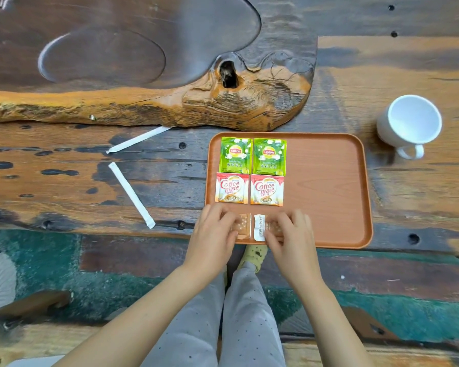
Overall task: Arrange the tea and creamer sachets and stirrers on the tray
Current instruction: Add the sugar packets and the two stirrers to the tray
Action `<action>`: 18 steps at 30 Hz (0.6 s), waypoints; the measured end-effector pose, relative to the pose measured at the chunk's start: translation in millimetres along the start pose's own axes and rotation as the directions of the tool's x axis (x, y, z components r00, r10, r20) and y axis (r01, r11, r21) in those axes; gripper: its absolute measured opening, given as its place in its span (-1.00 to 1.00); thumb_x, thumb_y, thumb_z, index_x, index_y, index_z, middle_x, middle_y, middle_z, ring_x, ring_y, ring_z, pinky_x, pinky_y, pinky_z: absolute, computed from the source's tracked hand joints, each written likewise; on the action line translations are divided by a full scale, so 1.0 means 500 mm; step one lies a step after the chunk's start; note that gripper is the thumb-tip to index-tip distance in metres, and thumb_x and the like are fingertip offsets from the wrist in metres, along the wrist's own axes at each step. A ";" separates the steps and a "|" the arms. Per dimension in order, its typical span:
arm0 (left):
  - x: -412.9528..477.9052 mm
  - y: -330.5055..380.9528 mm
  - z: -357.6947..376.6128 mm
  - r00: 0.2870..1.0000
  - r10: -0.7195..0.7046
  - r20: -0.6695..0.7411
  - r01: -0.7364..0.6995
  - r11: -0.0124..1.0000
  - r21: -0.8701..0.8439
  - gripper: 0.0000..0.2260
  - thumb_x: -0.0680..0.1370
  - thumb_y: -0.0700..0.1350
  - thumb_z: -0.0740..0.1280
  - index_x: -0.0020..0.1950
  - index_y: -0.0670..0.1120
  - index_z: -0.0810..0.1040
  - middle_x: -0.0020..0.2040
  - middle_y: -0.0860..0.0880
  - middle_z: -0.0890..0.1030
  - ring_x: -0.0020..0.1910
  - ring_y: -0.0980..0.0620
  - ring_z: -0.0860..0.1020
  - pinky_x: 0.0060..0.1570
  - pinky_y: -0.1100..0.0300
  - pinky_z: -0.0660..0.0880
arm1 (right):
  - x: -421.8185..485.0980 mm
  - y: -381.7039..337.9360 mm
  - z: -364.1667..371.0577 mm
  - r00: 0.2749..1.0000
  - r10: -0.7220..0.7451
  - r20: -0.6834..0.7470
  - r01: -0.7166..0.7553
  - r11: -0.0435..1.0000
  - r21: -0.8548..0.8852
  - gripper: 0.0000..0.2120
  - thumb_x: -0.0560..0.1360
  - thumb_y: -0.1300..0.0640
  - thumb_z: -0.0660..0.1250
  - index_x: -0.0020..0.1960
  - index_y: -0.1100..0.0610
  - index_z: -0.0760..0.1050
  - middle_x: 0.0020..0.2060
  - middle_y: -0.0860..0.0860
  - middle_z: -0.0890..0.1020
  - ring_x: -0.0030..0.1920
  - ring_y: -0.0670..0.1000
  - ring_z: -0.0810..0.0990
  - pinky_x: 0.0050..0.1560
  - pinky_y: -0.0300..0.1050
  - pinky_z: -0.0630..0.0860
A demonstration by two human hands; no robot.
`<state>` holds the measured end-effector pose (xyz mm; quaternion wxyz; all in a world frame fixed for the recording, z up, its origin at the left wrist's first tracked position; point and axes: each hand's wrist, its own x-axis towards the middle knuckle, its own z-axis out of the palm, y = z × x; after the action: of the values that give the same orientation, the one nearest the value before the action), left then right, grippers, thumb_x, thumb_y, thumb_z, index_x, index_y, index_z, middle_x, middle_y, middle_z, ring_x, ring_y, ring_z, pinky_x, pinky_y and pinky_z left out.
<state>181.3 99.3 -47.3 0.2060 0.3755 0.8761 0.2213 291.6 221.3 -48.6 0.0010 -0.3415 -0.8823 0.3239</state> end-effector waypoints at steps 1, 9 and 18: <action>0.001 0.000 0.000 1.000 0.000 0.001 0.000 1.000 0.000 -0.86 0.42 -0.24 0.36 -0.05 -0.10 0.54 -0.05 -0.04 0.50 0.03 -0.03 0.42 0.01 0.11 0.42 | 0.001 0.000 0.000 1.000 0.002 0.005 -0.003 1.000 0.006 -0.84 0.40 0.20 0.39 -0.03 0.11 0.50 -0.15 0.05 0.46 -0.11 0.05 0.37 -0.11 -0.09 0.35; 0.004 -0.004 -0.021 1.000 0.013 0.008 -0.013 1.000 -0.029 -0.89 0.49 -0.19 0.30 -0.03 -0.11 0.58 -0.06 -0.03 0.51 0.03 0.01 0.40 0.02 0.13 0.41 | 0.007 -0.004 -0.005 0.999 0.015 0.030 -0.016 1.000 0.020 -0.90 0.43 0.19 0.35 -0.05 0.14 0.51 -0.18 0.01 0.43 -0.10 0.04 0.35 -0.12 -0.07 0.36; 0.031 -0.193 -0.159 0.746 -0.633 -0.209 0.638 0.769 -0.052 -0.62 0.50 -0.06 0.32 0.23 -0.21 0.37 0.16 -0.24 0.44 0.15 -0.22 0.41 0.12 -0.06 0.39 | 0.145 -0.178 0.017 0.954 -0.280 0.104 0.282 0.959 -0.012 -0.83 0.49 0.16 0.22 0.04 0.15 0.51 -0.06 0.09 0.59 0.02 0.14 0.45 0.04 0.03 0.40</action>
<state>74.8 32.6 -37.5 0.1688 0.0314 0.9709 0.1671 180.6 210.3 -20.1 -0.0023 -0.1956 -0.9250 0.3258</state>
